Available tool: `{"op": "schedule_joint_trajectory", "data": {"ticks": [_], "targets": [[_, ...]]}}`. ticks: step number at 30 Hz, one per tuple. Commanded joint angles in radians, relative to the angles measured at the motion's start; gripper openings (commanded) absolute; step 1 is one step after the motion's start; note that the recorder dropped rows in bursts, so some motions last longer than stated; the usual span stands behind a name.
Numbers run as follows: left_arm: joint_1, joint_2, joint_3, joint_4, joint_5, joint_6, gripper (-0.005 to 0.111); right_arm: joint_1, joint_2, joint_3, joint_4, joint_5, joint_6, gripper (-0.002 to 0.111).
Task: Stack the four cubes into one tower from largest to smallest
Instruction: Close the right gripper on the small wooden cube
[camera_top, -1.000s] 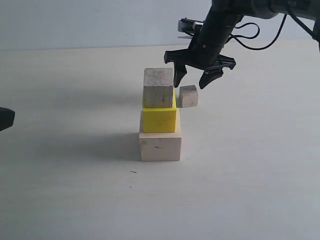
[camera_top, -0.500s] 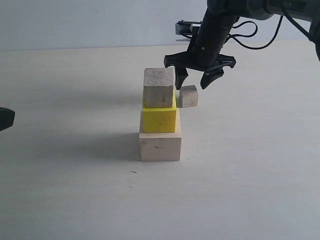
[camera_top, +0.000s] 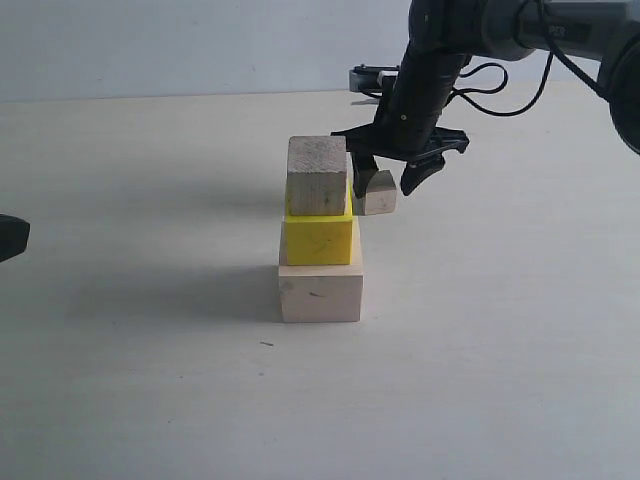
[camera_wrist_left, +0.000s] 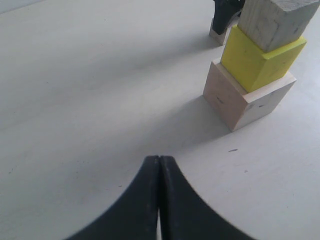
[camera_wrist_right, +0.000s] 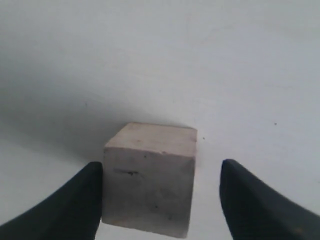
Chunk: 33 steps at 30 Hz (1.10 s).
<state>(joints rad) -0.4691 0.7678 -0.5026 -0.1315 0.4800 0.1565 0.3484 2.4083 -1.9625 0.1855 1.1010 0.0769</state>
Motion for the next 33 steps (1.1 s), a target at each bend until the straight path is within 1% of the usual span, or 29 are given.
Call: {"op": "schedule_joint_trajectory", "data": {"ticks": [1, 13, 24, 28, 30, 31, 32, 33], "targets": [[0.005, 0.001, 0.002, -0.010, -0.006, -0.003, 0.000, 0.000, -0.004, 0.001, -0.022, -0.011, -0.034, 0.058], [0.005, 0.001, 0.002, -0.010, -0.006, -0.003, 0.000, 0.000, -0.021, 0.001, -0.029, -0.024, -0.053, 0.058], [0.005, 0.001, 0.002, -0.010, -0.006, -0.003, 0.000, 0.000, -0.021, 0.001, -0.021, -0.030, -0.123, 0.057], [0.005, 0.001, 0.002, -0.010, -0.006, -0.003, 0.000, 0.000, -0.021, 0.001, -0.002, -0.030, -0.157, 0.052], [0.005, 0.001, 0.002, -0.010, -0.006, -0.003, 0.000, 0.000, -0.021, 0.001, -0.002, -0.030, -0.157, 0.047], [0.005, 0.001, 0.002, -0.010, -0.006, -0.003, 0.000, 0.000, -0.023, 0.001, -0.002, -0.030, -0.157, 0.037], [0.005, 0.001, 0.002, -0.010, -0.006, -0.003, 0.000, 0.000, -0.025, 0.001, -0.002, -0.030, -0.157, 0.031], [0.005, 0.001, 0.002, -0.010, -0.006, -0.003, 0.000, 0.000, -0.035, 0.001, -0.002, -0.023, -0.157, 0.017]]}}
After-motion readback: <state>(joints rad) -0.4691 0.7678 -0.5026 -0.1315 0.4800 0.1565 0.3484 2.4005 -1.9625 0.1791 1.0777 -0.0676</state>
